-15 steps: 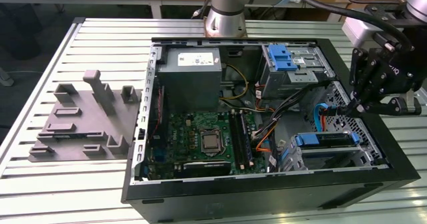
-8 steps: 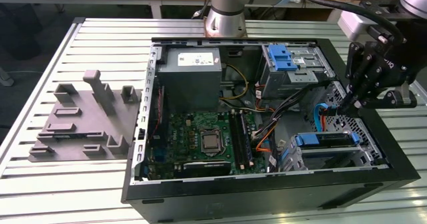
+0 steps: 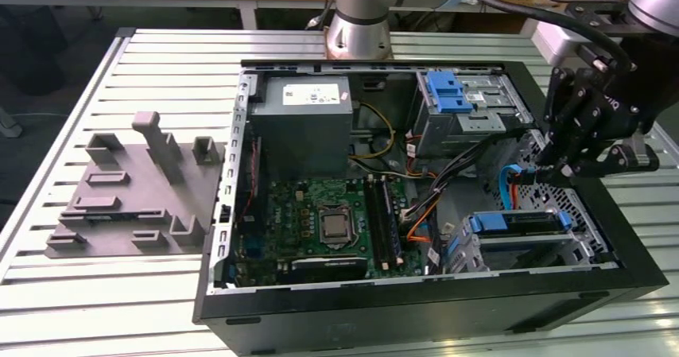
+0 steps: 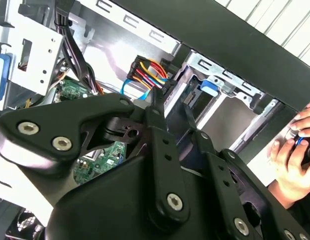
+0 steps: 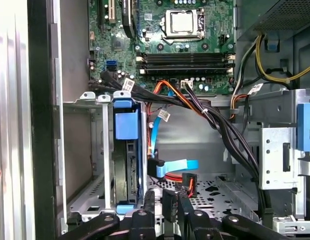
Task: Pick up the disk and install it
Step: 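Insert the first disk wire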
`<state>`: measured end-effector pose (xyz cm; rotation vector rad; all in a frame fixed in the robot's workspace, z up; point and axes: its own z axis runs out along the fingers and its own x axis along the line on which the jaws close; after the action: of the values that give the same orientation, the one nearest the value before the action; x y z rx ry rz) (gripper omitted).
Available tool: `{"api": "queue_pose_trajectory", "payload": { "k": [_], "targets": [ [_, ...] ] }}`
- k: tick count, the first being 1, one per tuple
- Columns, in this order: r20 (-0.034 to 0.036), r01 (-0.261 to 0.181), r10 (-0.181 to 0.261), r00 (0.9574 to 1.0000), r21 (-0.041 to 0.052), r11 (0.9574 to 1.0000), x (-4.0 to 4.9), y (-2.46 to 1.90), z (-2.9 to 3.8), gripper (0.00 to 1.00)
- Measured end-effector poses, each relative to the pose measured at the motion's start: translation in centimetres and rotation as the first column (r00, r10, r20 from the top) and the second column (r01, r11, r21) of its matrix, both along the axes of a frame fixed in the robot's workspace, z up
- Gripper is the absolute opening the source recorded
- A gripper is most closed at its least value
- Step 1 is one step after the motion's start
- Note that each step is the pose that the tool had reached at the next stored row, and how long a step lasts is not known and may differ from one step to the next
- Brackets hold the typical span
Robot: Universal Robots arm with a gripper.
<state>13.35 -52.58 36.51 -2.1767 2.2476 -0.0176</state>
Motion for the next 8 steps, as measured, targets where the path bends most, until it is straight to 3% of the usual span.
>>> {"api": "queue_pose_trajectory", "payload": {
  "k": [8],
  "targets": [
    [-0.0001,0.000,0.000,1.0000,0.0001,1.0000,0.00,0.40,-0.72,0.32]
  ]
}}
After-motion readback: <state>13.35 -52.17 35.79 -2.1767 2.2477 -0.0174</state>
